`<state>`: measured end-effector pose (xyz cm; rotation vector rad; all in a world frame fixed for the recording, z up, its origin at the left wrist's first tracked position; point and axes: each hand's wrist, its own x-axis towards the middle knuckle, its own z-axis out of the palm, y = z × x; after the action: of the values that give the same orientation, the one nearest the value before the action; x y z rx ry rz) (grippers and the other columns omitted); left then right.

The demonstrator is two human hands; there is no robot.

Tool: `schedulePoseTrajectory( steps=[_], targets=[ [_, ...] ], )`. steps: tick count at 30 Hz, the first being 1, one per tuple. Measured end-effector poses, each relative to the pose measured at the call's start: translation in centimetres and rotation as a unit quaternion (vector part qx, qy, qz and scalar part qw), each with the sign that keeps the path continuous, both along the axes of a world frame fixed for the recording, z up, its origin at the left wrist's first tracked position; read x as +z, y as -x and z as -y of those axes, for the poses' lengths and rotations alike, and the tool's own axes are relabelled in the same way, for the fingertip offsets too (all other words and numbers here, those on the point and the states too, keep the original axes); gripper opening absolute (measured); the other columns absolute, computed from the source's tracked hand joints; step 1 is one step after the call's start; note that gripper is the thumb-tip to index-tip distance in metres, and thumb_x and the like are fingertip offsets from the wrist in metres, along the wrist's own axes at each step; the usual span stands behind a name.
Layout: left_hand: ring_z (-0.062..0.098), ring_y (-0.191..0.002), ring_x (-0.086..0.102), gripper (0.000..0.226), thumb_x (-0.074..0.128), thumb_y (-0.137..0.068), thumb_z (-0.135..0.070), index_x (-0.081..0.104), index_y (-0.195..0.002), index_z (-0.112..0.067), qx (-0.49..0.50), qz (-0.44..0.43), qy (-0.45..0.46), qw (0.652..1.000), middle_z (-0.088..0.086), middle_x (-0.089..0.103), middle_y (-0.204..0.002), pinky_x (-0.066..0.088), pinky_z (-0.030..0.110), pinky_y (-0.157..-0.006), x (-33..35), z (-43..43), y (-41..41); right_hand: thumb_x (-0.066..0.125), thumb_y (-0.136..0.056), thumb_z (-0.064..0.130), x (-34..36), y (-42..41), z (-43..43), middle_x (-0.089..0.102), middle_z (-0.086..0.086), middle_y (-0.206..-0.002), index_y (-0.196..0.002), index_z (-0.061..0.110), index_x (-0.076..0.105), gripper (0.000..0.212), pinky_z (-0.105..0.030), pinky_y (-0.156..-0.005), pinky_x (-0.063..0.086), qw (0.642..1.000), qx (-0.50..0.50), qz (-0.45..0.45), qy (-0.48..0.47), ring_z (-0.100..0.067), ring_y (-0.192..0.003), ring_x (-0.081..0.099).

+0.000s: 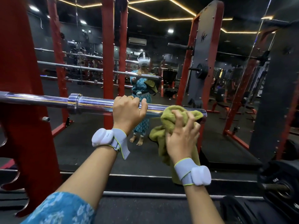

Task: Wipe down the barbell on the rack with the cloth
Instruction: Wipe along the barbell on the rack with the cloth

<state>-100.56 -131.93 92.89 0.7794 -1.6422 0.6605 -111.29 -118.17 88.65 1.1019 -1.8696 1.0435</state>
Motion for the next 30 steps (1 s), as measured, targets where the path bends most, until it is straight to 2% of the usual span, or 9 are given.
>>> schedulePoseTrajectory(
  steps=[4,10,14,17,20,23,26,28,30],
  targets=[
    [0.028,-0.045,0.048,0.046,0.042,-0.086,-0.034,0.056,-0.050,-0.011,0.007,0.000,-0.005,1.000,0.008,0.050,-0.046,0.034,0.030,-0.053,0.0,0.0,0.1,0.080,-0.064,0.018,1.7,-0.1,0.4,0.044,-0.020,-0.130,-0.119,0.027,0.034,0.072,-0.052,-0.073,0.043,0.996,-0.014,0.087,0.029,-0.046,-0.099,0.046],
    [0.027,-0.045,0.048,0.045,0.042,-0.086,-0.034,0.056,-0.049,-0.011,0.006,0.001,0.001,1.000,0.008,0.049,-0.046,0.033,0.030,-0.053,0.0,-0.1,0.0,0.073,-0.065,0.027,0.2,-0.2,0.0,0.033,-0.006,-0.129,-0.122,0.034,0.043,0.064,-0.049,-0.073,0.046,0.997,0.012,-0.074,-0.035,-0.041,-0.097,0.047],
    [0.027,-0.045,0.048,0.046,0.042,-0.086,-0.034,0.057,-0.050,-0.010,0.001,0.003,-0.002,1.000,0.008,0.050,-0.046,0.034,0.030,-0.053,0.0,0.0,0.1,0.069,-0.072,0.022,0.6,0.6,-0.6,0.040,-0.009,-0.132,-0.121,0.033,0.042,0.057,-0.050,-0.074,0.044,0.999,-0.013,0.034,0.026,-0.042,-0.099,0.046],
    [0.027,-0.045,0.049,0.046,0.042,-0.086,-0.034,0.058,-0.050,-0.010,0.000,0.002,-0.007,1.000,0.008,0.051,-0.046,0.034,0.030,-0.054,0.0,-0.1,0.0,0.067,-0.081,0.024,2.1,-0.2,-0.1,0.038,-0.012,-0.138,-0.130,0.028,0.048,0.052,-0.052,-0.082,0.040,0.991,-0.024,0.131,0.013,-0.042,-0.109,0.038],
    [0.028,-0.045,0.048,0.046,0.042,-0.086,-0.034,0.057,-0.050,-0.010,-0.004,0.000,-0.010,1.000,0.009,0.050,-0.046,0.035,0.030,-0.054,0.0,-0.1,0.1,0.065,-0.080,0.027,2.4,-1.6,0.4,0.043,-0.012,-0.134,-0.126,0.028,0.051,0.049,-0.052,-0.078,0.042,0.999,0.001,0.053,-0.011,-0.043,-0.105,0.042],
    [0.028,-0.045,0.048,0.046,0.042,-0.086,-0.034,0.056,-0.049,-0.010,-0.011,0.000,-0.009,1.000,0.009,0.049,-0.045,0.036,0.030,-0.055,-0.1,0.0,0.2,0.072,-0.071,0.026,1.0,-2.1,0.6,0.043,-0.008,-0.126,-0.121,0.034,0.045,0.057,-0.049,-0.070,0.046,0.998,0.044,-0.048,-0.026,-0.043,-0.095,0.048],
    [0.028,-0.044,0.047,0.046,0.042,-0.086,-0.034,0.055,-0.048,-0.010,-0.014,-0.004,-0.008,1.000,0.009,0.049,-0.045,0.036,0.030,-0.054,0.0,0.0,0.0,0.067,-0.073,0.027,-1.3,-1.9,0.4,0.034,-0.004,-0.126,-0.122,0.034,0.043,0.055,-0.047,-0.075,0.045,0.996,0.070,-0.055,-0.015,-0.040,-0.096,0.047],
    [0.028,-0.044,0.047,0.046,0.041,-0.086,-0.034,0.055,-0.048,-0.010,-0.015,-0.003,-0.010,1.000,0.009,0.049,-0.045,0.036,0.030,-0.054,0.0,0.0,0.0,0.054,-0.077,0.030,-3.3,-1.6,0.8,0.038,-0.007,-0.125,-0.122,0.027,0.048,0.046,-0.044,-0.084,0.043,0.993,0.114,-0.002,0.003,-0.037,-0.099,0.046],
    [0.028,-0.045,0.048,0.046,0.041,-0.086,-0.034,0.055,-0.049,-0.010,-0.010,0.000,-0.009,1.000,0.009,0.050,-0.045,0.035,0.030,-0.054,0.0,0.0,0.0,0.055,-0.084,0.020,-4.8,-0.9,1.4,0.046,-0.013,-0.122,-0.122,0.014,0.051,0.038,-0.035,-0.093,0.039,0.954,0.215,0.198,0.068,-0.034,-0.105,0.049]
  ],
)
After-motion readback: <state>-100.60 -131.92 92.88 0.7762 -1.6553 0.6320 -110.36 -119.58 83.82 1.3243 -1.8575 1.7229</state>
